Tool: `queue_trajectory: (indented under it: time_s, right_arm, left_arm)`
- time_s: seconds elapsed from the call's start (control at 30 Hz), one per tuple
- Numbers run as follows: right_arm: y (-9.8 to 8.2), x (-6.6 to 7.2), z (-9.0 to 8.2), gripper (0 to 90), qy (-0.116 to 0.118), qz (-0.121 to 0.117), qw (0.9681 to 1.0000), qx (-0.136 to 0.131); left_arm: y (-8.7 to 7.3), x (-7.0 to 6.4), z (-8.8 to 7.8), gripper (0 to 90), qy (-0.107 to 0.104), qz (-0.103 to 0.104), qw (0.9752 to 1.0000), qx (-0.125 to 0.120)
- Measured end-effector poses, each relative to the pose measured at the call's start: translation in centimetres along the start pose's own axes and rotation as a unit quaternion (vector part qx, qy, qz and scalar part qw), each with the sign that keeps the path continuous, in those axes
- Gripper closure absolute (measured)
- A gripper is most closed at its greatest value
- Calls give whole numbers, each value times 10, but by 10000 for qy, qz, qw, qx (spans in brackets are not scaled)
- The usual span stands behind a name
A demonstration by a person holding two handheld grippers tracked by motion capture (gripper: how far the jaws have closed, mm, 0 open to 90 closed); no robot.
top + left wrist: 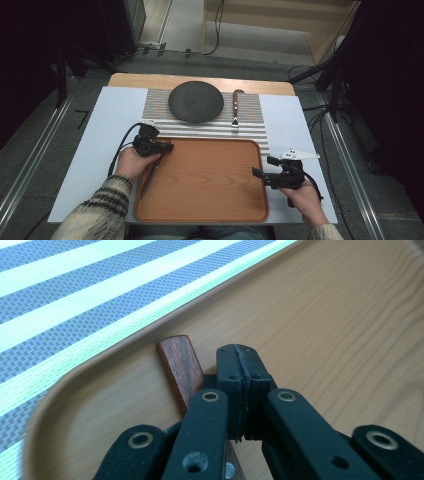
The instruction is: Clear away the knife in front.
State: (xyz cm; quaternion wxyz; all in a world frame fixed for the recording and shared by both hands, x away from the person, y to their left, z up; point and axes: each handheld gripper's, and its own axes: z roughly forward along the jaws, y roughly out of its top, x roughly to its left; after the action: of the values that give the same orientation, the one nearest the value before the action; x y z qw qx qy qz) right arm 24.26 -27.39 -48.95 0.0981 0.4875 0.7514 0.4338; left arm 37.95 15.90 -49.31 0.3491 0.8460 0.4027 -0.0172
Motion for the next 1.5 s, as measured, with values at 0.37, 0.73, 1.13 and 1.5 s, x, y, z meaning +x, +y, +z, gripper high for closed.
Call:
queue_trajectory:
  time_s: [0.37, 0.73, 1.13, 1.5]
  right_arm:
    - [5, 3, 8, 166, 91, -73, 9999, 31]
    - [8, 3, 11, 166, 113, -94, 9999, 46]
    - [7, 3, 8, 166, 139, -78, 9999, -31]
    - [7, 3, 7, 166, 163, -81, 9998, -40]
  left_arm:
    - [-12, 11, -16, 880, 150, -106, 9998, -44]
    - [-11, -8, -30, 574, -396, 97, 9989, -248]
    - [-22, -27, -51, 380, -680, 309, 9935, -861]
    - [-33, -37, -57, 316, -586, 435, 9931, -912]
